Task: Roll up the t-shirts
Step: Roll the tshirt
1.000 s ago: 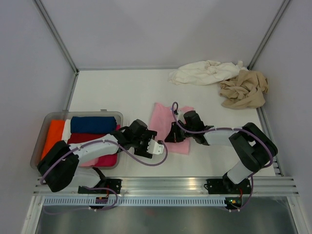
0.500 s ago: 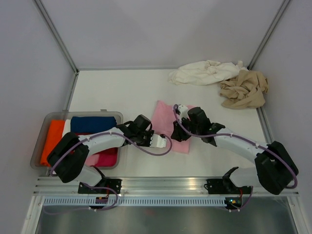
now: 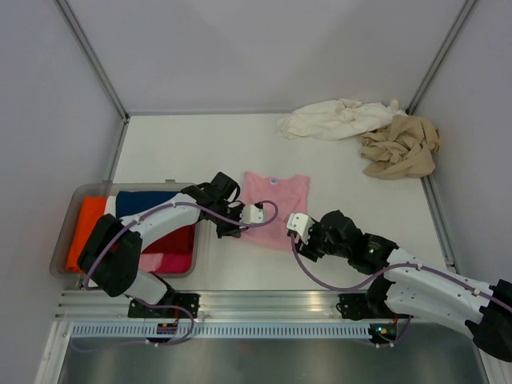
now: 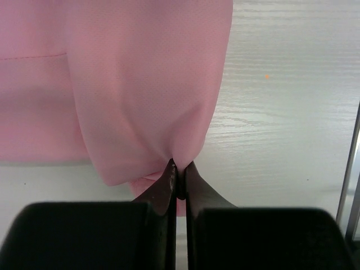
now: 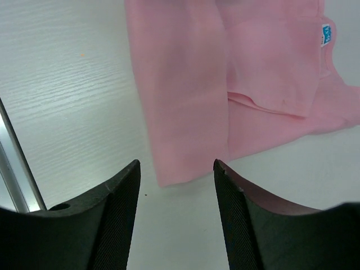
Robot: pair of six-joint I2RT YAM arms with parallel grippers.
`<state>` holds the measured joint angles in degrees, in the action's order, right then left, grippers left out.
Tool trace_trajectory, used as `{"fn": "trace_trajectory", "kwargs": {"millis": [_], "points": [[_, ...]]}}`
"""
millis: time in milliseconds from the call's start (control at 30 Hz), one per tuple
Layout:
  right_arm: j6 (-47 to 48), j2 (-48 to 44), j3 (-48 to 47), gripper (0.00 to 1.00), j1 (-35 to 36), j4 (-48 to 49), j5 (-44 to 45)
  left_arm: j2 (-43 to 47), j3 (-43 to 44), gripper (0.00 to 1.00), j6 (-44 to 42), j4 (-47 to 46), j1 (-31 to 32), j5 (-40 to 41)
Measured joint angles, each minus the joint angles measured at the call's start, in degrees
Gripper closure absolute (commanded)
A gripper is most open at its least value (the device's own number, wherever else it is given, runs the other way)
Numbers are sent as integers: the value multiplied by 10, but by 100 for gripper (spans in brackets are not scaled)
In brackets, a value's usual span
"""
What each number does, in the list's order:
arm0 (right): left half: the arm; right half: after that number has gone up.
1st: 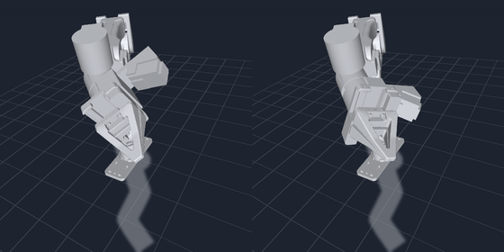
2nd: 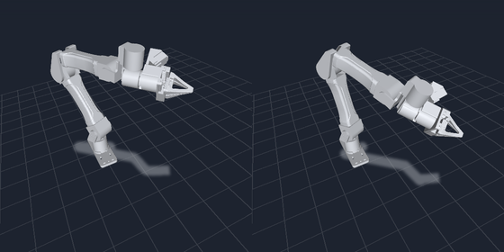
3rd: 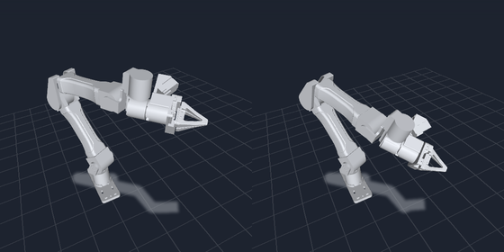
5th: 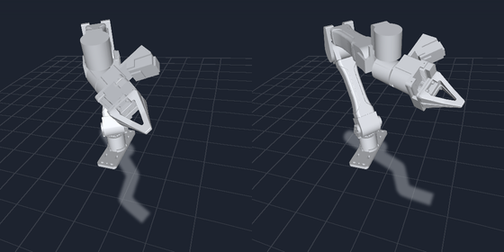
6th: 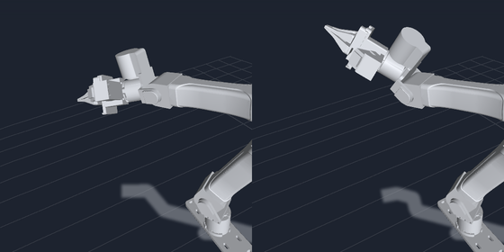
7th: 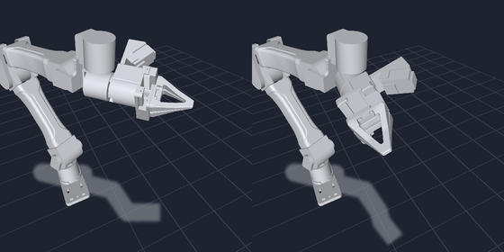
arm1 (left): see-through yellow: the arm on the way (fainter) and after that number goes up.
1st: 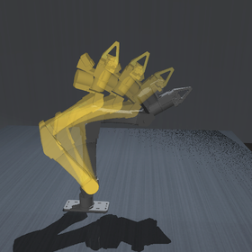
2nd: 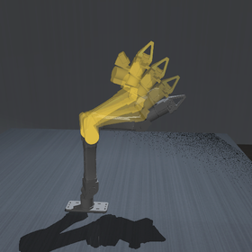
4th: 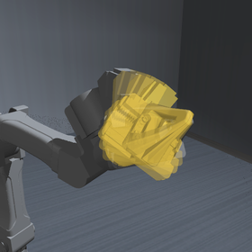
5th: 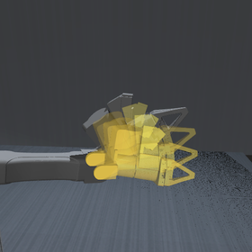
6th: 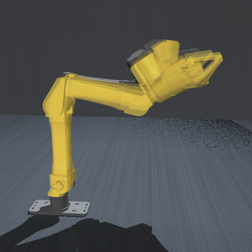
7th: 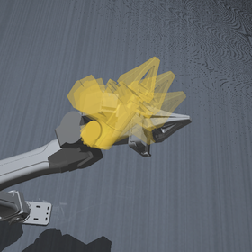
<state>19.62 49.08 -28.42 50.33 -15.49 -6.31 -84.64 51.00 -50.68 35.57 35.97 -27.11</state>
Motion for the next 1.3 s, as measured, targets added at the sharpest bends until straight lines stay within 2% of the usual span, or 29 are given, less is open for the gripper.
{"fn": "trace_trajectory", "kwargs": {"millis": [67, 233, 467, 533, 600, 633, 700, 733, 867, 1067, 1167, 1300], "points": [[17, 7, 2, 35, 24, -1, 19, -5, 6, 98, 3, 10, -3, -8], [42, 49, 24, 33, 74, 29, 71, -14, 17, 98, 9, 28, -17, -26], [51, 172, 34, 32, 88, 71, 137, -17, 23, 98, 9, 38, -26, -33], [44, 205, 28, 45, 88, 101, 153, -17, 24, 98, 9, 41, -26, -35], [38, 233, 19, 68, 88, 118, 162, -17, 24, 98, 9, 46, -26, -35], [34, 242, 15, 86, 88, 119, 163, -17, 25, 98, 9, 49, -27, -35], [30, 248, 13, 100, 87, 114, 158, -17, 26, 98, 8, 56, -29, -38], [30, 247, 11, 100, 85, 110, 153, -17, 28, 98, 6, 64, -30, -42], [31, 234, -31, 100, 57, 38, 81, -20, 45, 98, -10, 111, -46, -64], [47, 229, -147, 100, -45, -90, -128, -45, 96, 98, -64, 228, -83, -99], [49, 257, -205, 100, -97, -142, -237, -56, 114, 98, -92, 287, -89, -113], [33, 322, -232, 100, -141, -166, -330, -72, 135, 98, -112, 333, -106, -130]]}}
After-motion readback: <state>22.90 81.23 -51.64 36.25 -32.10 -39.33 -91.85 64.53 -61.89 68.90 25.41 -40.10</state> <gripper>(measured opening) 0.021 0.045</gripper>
